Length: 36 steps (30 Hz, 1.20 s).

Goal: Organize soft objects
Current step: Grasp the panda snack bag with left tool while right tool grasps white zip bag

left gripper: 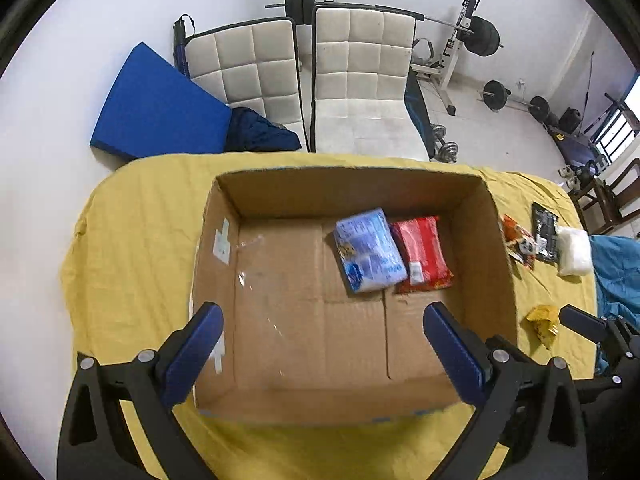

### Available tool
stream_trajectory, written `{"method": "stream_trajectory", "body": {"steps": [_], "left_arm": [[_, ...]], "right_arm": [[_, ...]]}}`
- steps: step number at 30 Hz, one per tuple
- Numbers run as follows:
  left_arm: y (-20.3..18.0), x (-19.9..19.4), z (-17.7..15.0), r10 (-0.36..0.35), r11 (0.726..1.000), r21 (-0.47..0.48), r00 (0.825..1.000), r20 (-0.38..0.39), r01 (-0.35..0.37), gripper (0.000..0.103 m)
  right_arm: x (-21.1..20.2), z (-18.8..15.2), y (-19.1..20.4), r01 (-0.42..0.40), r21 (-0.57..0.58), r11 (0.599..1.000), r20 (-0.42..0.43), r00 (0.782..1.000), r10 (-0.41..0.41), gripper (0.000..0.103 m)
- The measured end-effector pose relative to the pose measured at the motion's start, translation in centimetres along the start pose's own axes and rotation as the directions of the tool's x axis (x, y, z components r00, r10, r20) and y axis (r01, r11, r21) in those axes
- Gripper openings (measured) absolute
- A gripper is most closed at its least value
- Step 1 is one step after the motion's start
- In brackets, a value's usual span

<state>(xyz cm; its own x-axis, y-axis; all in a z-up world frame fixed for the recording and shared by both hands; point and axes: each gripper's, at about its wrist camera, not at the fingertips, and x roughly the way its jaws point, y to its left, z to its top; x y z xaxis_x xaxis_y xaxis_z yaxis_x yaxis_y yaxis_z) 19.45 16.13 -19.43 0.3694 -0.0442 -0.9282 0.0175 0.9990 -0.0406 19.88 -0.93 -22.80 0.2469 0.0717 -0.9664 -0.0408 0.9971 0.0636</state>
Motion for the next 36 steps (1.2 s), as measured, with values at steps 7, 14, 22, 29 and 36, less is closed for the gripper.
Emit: {"method": "stream_trajectory", "body": {"steps": [7,14,22,29,36], "left_arm": [[-1.6,-2.5,-2.0,-0.031,0.999,-0.023,1.0,-0.002,0.031,0.103],[-6.5,-4.8,-2.0,-0.079,0.997,0.006,0.997,0.007,0.079,0.103],[-16.5,-3.5,0.9,-0.187,0.979,0.076,0.981,-0.048,0.19,0.103],[-26.1,4.0,4.6,-0.195,0.961,0.163,0.967,-0.165,0.222,0.103],[-32.0,14.7,7.7,-0.122,0.953,0.23,0.944,-0.308,0.199,0.103]], "right_arm": [[-3.5,-2.6,-0.7,-0.04,-0.005,0.999,0.034,0.999,0.04,0.103],[-5.7,-4.0,-4.3,-0.116,0.025,0.993,0.036,0.993,0.115,0.103],[-8.0,-4.4,-17.0,-0.102,0.174,0.98,0.047,0.994,0.095,0.103],[-5.8,-2.7,-32.3,0.032,0.32,0.947,0.003,0.999,-0.034,0.103],[0.4,0.9,-42.8,0.057,0.385,0.921,-0.078,0.996,-0.029,0.103]]}}
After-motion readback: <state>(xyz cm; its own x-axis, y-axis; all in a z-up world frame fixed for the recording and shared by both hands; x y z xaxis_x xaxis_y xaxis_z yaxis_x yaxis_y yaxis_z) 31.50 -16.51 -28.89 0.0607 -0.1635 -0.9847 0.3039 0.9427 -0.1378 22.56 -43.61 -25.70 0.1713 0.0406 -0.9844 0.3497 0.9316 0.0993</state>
